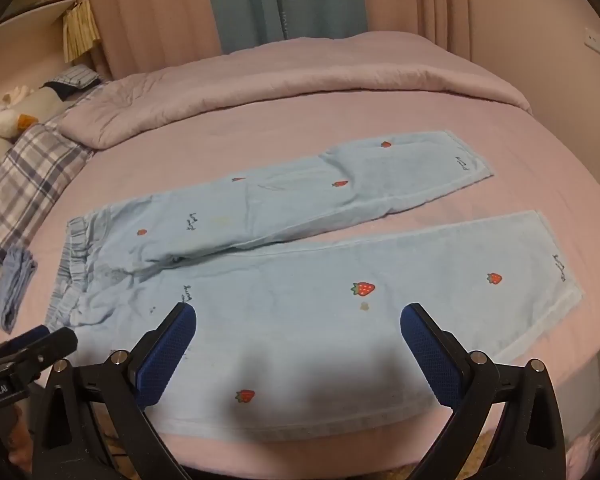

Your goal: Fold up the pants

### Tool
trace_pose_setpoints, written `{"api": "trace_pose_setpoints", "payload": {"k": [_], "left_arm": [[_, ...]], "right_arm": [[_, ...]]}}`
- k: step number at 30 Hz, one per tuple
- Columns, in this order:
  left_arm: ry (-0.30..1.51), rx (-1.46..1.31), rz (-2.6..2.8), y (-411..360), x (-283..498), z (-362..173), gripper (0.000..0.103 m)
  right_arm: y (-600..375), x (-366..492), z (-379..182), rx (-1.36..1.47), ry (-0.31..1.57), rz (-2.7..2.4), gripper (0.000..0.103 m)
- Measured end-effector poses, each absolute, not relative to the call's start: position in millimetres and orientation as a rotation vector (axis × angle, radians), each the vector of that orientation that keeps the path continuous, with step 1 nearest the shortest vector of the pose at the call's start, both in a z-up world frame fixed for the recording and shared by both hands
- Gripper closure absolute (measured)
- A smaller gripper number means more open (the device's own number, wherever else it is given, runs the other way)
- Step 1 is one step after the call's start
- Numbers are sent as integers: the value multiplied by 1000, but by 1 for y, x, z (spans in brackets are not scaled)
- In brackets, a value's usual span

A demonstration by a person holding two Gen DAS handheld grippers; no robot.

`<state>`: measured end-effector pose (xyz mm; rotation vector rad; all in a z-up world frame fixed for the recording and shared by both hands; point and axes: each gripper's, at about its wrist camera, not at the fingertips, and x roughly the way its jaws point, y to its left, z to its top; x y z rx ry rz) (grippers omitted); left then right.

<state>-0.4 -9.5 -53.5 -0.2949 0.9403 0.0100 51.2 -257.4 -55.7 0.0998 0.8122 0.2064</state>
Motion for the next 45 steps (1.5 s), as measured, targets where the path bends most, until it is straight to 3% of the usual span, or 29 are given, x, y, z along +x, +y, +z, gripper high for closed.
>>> {"api": "trace_pose_setpoints", "payload": {"k": [31,45], "left_arm": [[945,-309,15,-3,-3,-57,8],[941,-430,226,75,-21,-73,12]], "right_arm": [[-270,49,-58,136,803,175,1],[-290,56,-73,189,880,114,7]]}}
